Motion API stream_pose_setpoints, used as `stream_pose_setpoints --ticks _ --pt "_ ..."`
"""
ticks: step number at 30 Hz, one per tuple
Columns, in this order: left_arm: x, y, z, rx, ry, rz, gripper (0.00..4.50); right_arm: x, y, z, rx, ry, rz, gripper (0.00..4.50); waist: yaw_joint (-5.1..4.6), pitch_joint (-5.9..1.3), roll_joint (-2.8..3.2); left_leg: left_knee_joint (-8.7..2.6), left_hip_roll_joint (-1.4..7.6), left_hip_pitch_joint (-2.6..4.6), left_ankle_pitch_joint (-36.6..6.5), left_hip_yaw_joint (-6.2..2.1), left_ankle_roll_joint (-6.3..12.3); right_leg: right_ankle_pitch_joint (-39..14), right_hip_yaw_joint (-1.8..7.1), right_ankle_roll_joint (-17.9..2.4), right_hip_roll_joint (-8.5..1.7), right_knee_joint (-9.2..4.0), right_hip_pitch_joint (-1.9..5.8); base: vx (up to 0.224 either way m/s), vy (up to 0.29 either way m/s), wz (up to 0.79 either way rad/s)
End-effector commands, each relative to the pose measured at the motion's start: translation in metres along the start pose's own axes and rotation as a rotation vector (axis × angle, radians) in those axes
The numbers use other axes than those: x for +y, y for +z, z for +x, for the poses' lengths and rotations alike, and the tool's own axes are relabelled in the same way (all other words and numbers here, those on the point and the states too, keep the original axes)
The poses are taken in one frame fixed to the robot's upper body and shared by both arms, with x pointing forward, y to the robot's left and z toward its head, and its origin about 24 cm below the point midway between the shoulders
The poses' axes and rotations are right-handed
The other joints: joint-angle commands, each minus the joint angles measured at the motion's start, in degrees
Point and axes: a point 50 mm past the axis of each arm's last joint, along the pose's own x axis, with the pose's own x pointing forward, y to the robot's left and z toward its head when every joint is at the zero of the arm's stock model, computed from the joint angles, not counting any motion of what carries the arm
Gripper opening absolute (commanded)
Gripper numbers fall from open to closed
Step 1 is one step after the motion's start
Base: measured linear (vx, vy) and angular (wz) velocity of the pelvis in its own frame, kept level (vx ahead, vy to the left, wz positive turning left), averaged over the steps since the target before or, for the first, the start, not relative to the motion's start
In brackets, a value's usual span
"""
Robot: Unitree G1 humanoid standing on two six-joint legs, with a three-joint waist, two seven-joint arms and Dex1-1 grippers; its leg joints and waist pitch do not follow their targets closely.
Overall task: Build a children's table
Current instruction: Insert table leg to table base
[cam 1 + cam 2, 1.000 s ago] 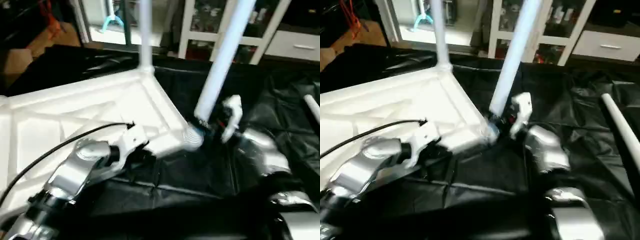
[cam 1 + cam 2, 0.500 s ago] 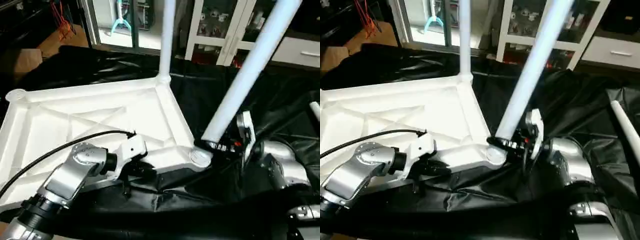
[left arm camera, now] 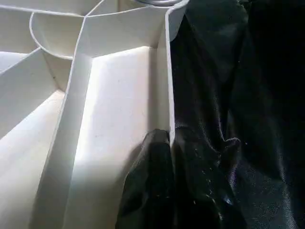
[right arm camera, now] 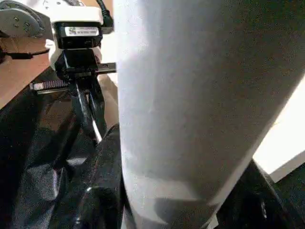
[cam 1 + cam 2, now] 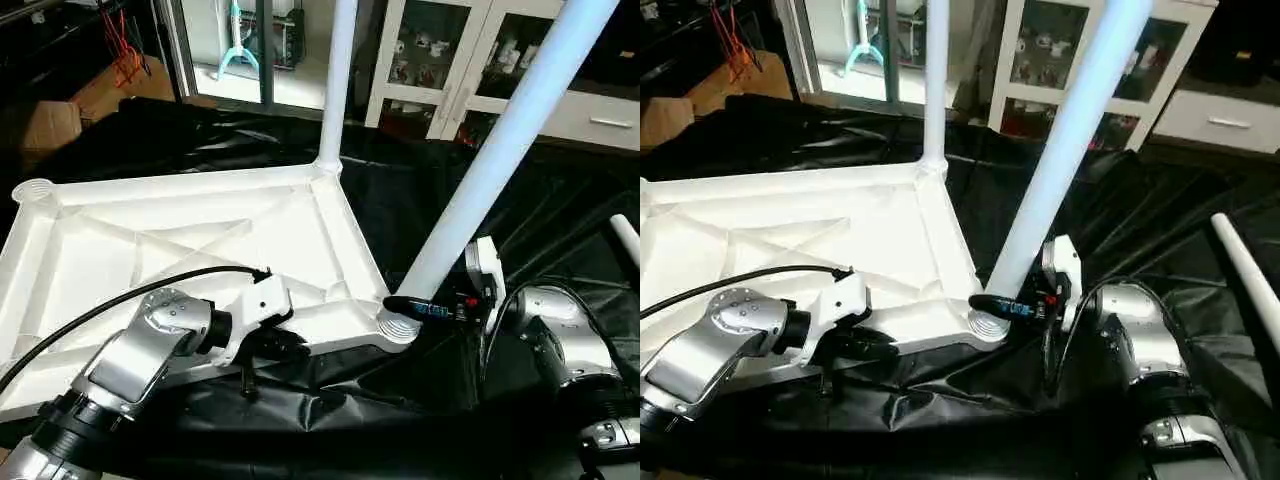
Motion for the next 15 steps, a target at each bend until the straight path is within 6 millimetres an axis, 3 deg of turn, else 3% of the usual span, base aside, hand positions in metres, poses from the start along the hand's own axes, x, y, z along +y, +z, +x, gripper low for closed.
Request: stream_pose_setpoints --ticks 1,12,13,15 --pt "-0.008 0.017 -0.001 -0.1 -0.117 0.065 0.0 0.038 -0.082 -0.023 0.393 0.056 0.265 1.85 -0.3 -1.26 0.91 -3.7 4.36 0.77 -3.9 -1.65 4.83 5.2 2.61 -18.1 -4.17 -2.9 1.32 0.0 0.0 0.0" --pt "-0.004 0.011 0.002 -0.03 -0.074 0.055 0.0 0.031 -0.084 -0.012 0.402 -0.036 0.222 1.85 -0.36 -1.25 1.14 -3.82 4.37 0.86 -4.8 -1.68 3.66 4.9 2.65 -17.7 -4.11 -3.0 1.33 0.0 0.0 0.0" --pt "0.004 0.009 0.006 0.013 0.003 0.033 0.0 0.024 -0.084 -0.005 0.403 -0.13 0.209 1.85 -0.5 -1.13 1.16 -3.96 4.39 0.89 -5.8 -1.67 3.11 3.8 2.67 -17.5 -4.06 -3.14 1.19 0.0 0.0 0.0" --pt "0.014 0.009 0.011 0.015 0.099 -0.015 0.0 0.014 -0.085 0.003 0.403 -0.281 0.204 1.85 -0.74 -0.64 1.18 -4.55 4.46 1.05 -10.8 -1.72 0.8 -3.1 2.73 -16.6 -4.02 -3.87 0.88 -0.027 -0.01 0.0"
